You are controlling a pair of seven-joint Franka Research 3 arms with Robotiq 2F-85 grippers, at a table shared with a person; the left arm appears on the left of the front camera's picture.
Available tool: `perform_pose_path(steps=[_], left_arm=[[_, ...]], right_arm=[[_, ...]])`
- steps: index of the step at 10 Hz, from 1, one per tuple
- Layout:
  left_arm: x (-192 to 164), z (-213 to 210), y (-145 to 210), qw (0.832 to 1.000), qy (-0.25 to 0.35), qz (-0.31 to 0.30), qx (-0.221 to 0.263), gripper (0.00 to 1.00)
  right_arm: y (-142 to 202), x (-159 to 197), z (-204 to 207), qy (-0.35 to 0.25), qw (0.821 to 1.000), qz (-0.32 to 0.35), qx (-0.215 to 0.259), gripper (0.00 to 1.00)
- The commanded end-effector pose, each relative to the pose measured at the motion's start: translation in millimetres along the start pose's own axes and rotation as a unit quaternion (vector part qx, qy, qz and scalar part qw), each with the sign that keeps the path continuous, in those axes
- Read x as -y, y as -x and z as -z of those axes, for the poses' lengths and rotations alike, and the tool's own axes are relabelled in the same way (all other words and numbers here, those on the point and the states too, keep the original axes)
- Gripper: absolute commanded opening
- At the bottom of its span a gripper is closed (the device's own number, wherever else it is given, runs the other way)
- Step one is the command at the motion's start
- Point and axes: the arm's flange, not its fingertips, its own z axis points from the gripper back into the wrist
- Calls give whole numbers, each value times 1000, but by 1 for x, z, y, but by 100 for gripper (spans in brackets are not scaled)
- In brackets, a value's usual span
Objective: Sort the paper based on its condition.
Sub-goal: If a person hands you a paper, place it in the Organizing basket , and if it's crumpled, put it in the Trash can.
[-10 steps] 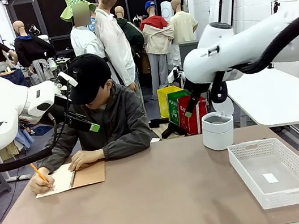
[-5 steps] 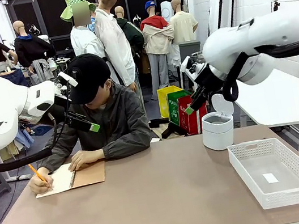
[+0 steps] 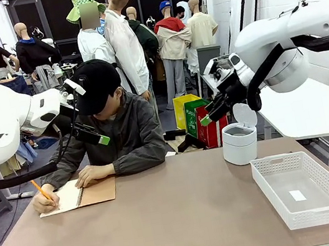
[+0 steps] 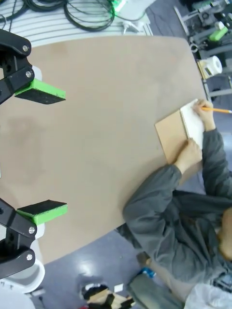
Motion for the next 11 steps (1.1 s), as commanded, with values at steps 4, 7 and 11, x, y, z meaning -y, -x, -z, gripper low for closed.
perform_pose_path(steps=[4, 7, 11], left_arm=[[0, 0, 1, 1000, 3, -5, -1, 100], [0, 0, 1, 1000, 3, -5, -1, 100], [0, 0, 1, 1000, 3, -5, -1, 100]], right_arm=[[0, 0, 0, 0, 1000, 0, 0, 100], [0, 0, 0, 0, 1000, 0, 0, 100], [0, 0, 0, 0, 1000, 0, 0, 100]])
